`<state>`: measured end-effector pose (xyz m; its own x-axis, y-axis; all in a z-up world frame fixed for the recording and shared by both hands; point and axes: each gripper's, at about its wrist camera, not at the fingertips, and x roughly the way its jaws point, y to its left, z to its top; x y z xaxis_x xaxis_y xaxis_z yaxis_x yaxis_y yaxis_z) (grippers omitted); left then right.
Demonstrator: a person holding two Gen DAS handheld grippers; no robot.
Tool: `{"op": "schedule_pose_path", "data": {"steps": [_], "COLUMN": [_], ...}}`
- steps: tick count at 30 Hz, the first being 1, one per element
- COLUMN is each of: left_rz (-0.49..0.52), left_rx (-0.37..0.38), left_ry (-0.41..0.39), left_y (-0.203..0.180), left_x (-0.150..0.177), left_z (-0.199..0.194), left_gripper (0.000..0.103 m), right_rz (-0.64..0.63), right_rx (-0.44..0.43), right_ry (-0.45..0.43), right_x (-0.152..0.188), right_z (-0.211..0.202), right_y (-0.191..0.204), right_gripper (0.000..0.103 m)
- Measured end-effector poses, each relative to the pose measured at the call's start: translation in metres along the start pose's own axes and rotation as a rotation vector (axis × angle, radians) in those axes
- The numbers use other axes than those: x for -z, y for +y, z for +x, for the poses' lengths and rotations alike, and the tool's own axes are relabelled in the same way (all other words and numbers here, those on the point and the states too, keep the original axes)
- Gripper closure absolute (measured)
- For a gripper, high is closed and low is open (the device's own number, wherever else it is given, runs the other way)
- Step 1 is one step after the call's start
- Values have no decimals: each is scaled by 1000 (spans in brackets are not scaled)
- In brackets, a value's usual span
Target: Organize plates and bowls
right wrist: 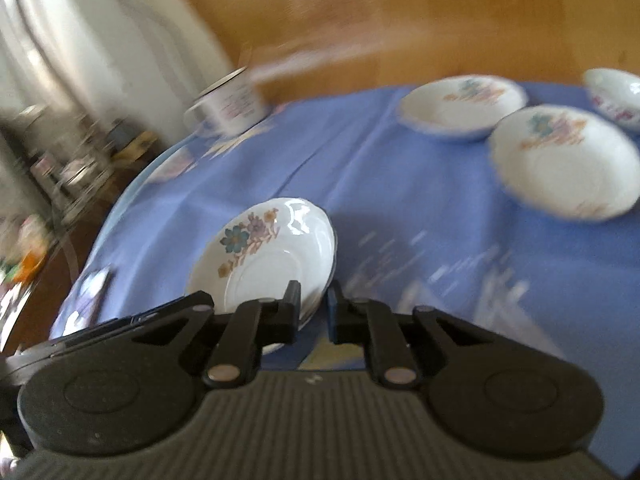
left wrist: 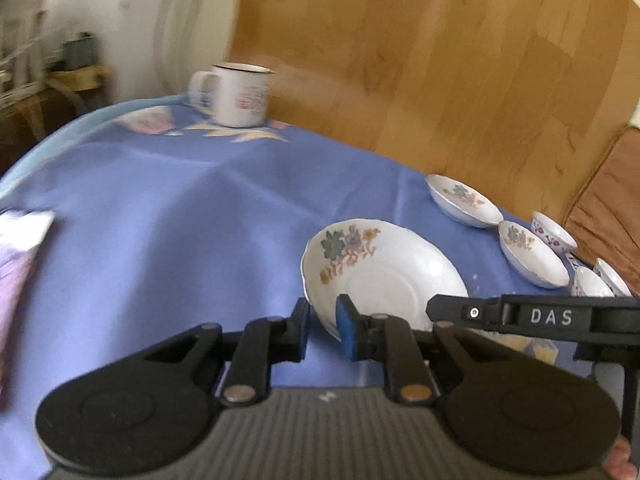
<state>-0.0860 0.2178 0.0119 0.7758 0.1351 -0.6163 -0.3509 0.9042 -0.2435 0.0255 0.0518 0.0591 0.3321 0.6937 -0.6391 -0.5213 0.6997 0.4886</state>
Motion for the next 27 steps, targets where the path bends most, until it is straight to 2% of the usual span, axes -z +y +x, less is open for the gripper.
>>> {"op": "schedule_pose_path", "data": {"steps": [3, 6, 9, 11, 14, 20, 25, 27], "left_rz": [-48, -33, 11, 48, 125, 376, 524, 584], "left_rx": [-44, -81, -62, -22, 65, 285, 438, 479], "left_ry": [-8, -25, -23, 1, 56, 155, 208, 197], "left_y": [18, 18, 0, -22, -70, -205, -323, -366], "left_x": [7, 7, 10, 14, 25, 54, 74, 85], "left_z": [-24, -40, -47, -43, -32, -14, 5, 11], "left_gripper": [88, 88, 88, 88, 87, 82, 82, 82], "right_rz": [-78, -105, -100, -68, -23, 119, 262, 297], "right_rx": [-34, -56, -38, -3, 85, 309, 485, 557], "right_ry": [-2, -24, -49, -67, -124, -268, -376, -412], "right_x": [13, 20, 28, 35, 52, 97, 121, 126], "right_z": [-5, -14, -32, -50, -86, -184, -246, -262], "right_y": [27, 37, 24, 4, -37, -125, -187, -206], "right_gripper": [86, 86, 86, 86, 86, 86, 86, 86]}}
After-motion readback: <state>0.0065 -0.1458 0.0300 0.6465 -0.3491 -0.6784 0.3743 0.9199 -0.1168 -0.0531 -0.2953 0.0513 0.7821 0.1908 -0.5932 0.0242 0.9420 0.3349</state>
